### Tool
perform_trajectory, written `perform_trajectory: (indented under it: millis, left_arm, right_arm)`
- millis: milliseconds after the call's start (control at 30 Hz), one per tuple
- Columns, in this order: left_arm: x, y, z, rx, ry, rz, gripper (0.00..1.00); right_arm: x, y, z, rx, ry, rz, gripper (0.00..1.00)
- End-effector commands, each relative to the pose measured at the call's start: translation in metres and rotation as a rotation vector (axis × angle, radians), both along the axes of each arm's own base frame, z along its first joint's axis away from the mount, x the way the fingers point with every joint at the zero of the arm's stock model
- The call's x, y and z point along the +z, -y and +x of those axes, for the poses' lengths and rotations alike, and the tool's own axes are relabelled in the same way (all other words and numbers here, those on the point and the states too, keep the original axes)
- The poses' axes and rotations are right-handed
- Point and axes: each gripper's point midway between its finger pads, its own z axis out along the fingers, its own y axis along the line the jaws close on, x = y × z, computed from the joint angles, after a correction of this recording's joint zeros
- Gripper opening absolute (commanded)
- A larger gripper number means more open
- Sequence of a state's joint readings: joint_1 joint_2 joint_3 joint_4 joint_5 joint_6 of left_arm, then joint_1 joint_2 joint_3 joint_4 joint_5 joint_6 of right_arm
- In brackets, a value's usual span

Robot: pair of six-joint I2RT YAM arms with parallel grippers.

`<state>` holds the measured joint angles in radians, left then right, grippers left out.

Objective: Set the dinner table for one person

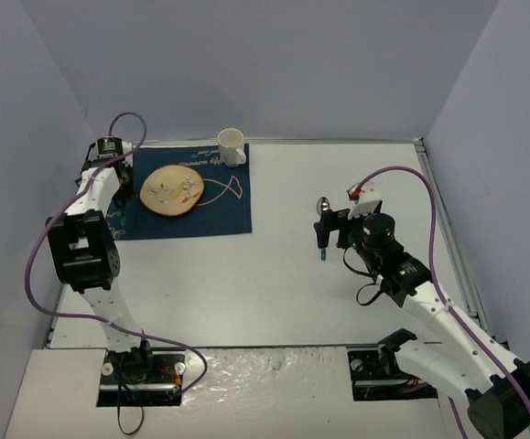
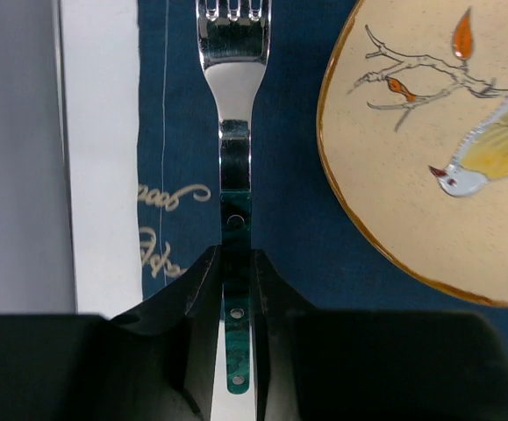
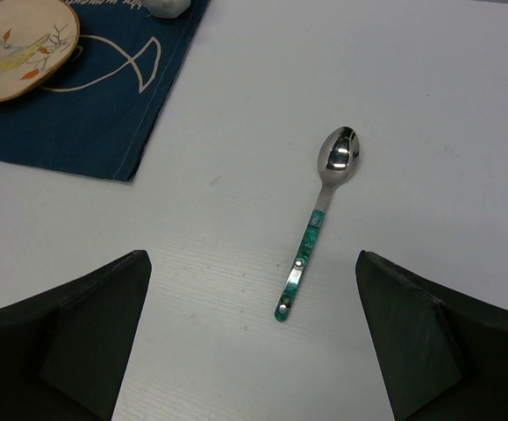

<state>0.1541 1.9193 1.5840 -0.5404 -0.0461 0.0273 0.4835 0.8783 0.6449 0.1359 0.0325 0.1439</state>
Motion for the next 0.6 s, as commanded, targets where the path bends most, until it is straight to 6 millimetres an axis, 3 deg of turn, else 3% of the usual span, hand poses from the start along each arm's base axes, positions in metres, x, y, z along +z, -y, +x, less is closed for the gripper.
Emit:
perform_trajectory:
  millis: [0, 133, 233, 567]
  left_arm:
    - [0.009, -0.011, 0.026, -0.159, 0.016, 0.063, 0.0]
    - [-0.011, -0.027, 0.028, -0.145, 0.018, 0.015, 0.0]
    - [-0.019, -0.029, 0.03, -0.17, 0.023, -0.001, 0.0]
    - [-0.028, -0.036, 0.041, -0.171, 0.038, -0.007, 0.0]
  right_arm:
    - [0.036, -0.009, 0.003, 0.059, 0.091, 0.031, 1.0]
    - [0.037, -0.008, 0.001, 0.06, 0.075, 0.024, 1.0]
    - [0.033, -0.007, -0.002, 0.065, 0.055, 0.009, 1.0]
    - [0.023, -0.004, -0.006, 0.059, 0.018, -0.005, 1.0]
